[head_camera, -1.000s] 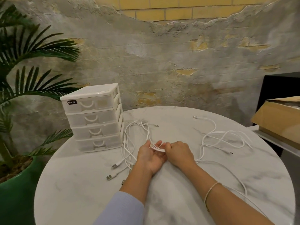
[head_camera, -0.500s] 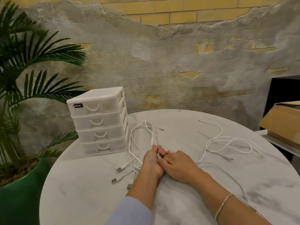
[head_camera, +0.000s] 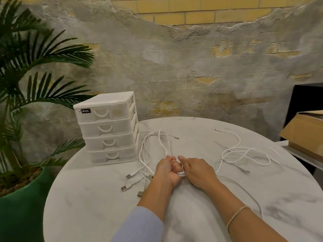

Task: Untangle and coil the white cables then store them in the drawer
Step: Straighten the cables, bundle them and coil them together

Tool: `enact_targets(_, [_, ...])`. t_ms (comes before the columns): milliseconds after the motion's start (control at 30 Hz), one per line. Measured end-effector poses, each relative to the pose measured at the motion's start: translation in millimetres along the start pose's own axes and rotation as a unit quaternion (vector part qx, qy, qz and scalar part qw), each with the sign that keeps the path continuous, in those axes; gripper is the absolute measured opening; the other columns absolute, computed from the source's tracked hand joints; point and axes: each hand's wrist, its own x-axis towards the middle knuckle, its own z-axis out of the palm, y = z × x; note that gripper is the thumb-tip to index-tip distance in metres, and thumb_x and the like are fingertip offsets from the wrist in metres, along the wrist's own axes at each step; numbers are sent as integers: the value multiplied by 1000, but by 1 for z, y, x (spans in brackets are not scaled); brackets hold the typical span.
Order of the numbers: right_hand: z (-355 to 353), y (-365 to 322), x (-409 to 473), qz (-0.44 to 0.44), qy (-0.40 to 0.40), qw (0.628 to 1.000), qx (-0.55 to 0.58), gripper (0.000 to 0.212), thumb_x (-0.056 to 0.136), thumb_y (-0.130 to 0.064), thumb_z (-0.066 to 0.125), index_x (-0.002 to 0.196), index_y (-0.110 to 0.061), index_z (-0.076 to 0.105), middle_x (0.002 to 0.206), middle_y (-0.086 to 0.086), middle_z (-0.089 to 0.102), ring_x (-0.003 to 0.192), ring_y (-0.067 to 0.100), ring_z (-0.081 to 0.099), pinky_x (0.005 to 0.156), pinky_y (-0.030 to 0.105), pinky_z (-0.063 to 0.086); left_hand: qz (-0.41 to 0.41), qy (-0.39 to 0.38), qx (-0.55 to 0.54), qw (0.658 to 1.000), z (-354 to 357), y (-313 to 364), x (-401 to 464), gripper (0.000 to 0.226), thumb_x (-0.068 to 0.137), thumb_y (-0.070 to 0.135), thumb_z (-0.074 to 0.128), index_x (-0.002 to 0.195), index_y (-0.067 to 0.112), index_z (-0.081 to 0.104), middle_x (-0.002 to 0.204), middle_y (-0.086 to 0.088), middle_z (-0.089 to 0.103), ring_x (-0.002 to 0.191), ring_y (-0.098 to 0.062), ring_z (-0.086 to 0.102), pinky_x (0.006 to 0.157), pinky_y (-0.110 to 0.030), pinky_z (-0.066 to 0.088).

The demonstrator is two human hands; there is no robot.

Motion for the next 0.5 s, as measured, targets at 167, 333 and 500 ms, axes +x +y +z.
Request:
enact_targets(167, [9,5,6,14,12,999,-28,45,98,-37,32,92,-10,67,107,8,66,104,27,55,77,31,40,35,10,38,999,-2,-4,3,40,105,22,27,70,7,38,29,3,21,18,-7,18,22,-11,15])
enact_targets(333, [9,9,18,83,52,993,70,45,98,-37,36,100,-8,70,113,14,65,110,31,54,87,33,41,56,1,16,998,-1,-10,3,40,102,31,34,81,1,50,58,-7,44,46,-13,45,51,-24,46])
enact_targets(500, [11,5,27,125,60,988,69,44,98,-37,33,109,-11,67,121,12,62,115,30,53,89,32,40,64,-29,-17,997,4,-18,-8,46,96,46,43,84,2,51,79,-14,51,73,-26,55,79,-40,47])
